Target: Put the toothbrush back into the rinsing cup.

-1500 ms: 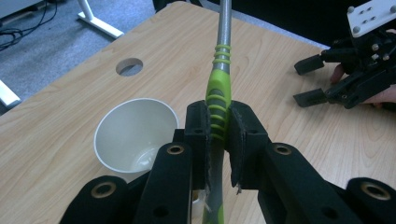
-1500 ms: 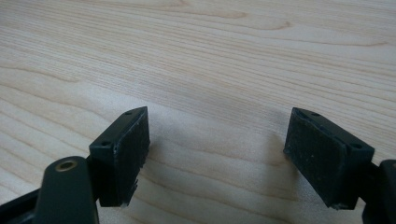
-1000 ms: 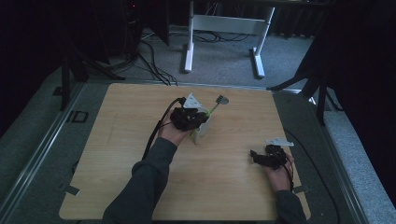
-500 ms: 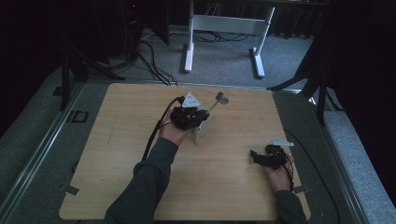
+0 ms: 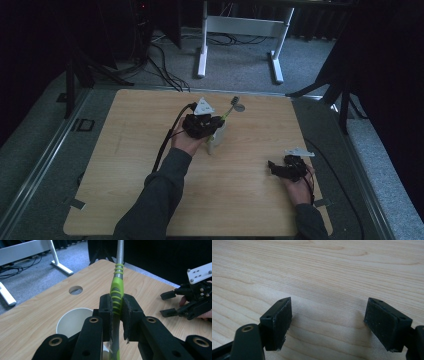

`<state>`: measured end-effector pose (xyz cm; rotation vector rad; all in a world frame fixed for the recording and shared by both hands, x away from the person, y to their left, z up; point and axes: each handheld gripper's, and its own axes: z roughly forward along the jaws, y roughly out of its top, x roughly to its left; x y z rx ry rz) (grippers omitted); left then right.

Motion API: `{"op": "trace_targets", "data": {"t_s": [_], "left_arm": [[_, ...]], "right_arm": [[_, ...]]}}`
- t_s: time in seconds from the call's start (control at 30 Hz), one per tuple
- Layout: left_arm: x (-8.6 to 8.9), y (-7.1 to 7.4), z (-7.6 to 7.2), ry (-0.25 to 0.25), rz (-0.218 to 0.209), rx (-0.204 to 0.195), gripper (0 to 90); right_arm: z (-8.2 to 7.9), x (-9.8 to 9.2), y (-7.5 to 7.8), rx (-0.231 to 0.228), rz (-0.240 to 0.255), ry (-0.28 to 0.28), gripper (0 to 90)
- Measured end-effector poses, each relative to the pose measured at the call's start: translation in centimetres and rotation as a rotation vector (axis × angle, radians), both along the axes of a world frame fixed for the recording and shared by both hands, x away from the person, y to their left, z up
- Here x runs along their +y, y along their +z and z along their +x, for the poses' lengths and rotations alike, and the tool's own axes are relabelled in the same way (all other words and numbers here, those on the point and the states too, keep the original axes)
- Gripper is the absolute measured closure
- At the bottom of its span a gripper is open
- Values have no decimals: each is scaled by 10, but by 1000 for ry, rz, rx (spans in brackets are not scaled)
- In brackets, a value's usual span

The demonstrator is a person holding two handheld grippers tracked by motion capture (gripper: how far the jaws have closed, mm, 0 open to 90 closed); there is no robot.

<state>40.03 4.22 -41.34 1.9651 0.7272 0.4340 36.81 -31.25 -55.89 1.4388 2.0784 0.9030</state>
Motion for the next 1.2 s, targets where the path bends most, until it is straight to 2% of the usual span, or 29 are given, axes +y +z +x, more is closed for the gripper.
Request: {"op": "trace_targets", "data": {"t_s": [0.2,0.4,0.63,0.77,1.2], "left_arm": [[-1,-1,0,5,-13,-6,793],[0,-3,1,3,-52,-16,793],[0,-3,2,-1,-70,-29,792],[1,-5,2,-1,-98,-41,793],[11,-13,6,29,-149,-32,793]], "right_arm": [[0,0,0,0,0,1,217],[0,0,0,0,0,1,217],[0,0,0,0,0,1,217],[0,0,0,0,0,1,217],[0,0,0,0,0,1,217]]}}
